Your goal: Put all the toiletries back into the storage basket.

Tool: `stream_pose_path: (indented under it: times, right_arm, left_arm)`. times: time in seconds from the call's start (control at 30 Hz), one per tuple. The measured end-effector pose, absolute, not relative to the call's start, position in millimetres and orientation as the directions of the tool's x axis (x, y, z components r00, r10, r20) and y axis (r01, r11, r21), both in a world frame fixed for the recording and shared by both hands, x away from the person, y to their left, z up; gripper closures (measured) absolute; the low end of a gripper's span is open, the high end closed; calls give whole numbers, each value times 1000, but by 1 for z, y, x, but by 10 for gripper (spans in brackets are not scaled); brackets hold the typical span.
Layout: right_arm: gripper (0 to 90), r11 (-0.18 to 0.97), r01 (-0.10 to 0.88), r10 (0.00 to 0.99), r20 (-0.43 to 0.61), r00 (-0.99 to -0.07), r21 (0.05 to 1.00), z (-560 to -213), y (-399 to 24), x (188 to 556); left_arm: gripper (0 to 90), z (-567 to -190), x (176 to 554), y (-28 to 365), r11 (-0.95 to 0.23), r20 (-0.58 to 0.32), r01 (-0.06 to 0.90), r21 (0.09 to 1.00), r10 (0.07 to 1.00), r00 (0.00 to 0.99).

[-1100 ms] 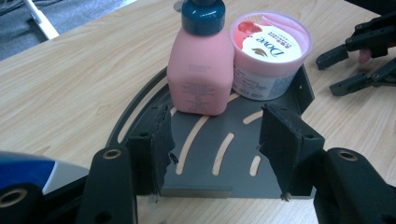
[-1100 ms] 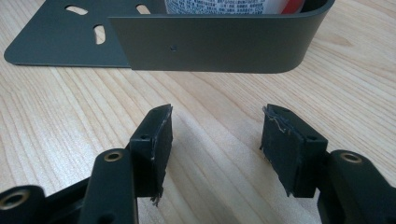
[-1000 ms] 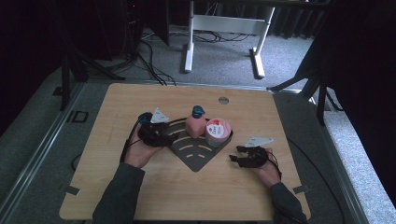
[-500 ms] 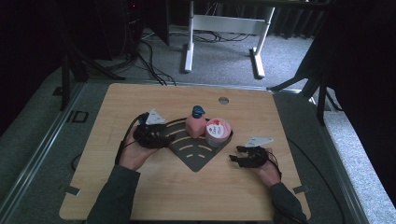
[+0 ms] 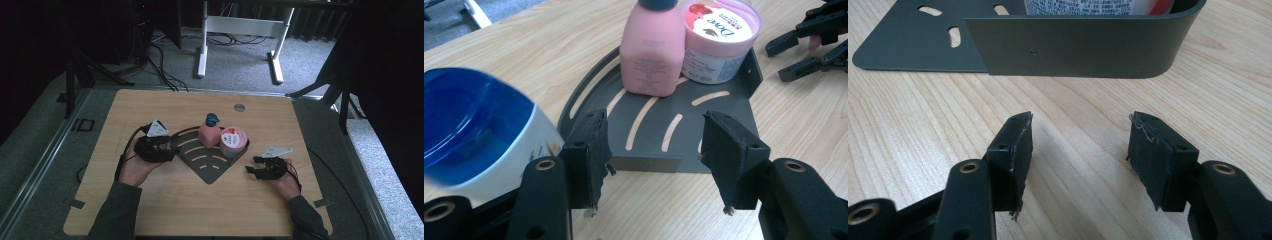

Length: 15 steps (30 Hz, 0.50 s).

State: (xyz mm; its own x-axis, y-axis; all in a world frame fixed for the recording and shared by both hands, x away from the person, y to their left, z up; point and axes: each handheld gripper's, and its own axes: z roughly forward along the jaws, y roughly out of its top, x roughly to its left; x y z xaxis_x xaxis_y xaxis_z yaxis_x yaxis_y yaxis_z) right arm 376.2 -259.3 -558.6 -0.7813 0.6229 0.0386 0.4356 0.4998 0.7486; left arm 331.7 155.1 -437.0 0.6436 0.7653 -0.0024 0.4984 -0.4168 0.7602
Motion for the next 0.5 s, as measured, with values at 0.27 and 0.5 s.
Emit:
stream_pose_path:
  times: [0.27,0.5]
  right_arm:
    - [430,502,433,622,35,-782,749,-559,-259,376]
    - [430,501,434,623,37,-782,748,-559,-259,376]
  left_arm:
    - [451,-436,326,163,-416,7,504,757,776,631]
    - [477,-437,326,176,-410,4,521,749,789,614]
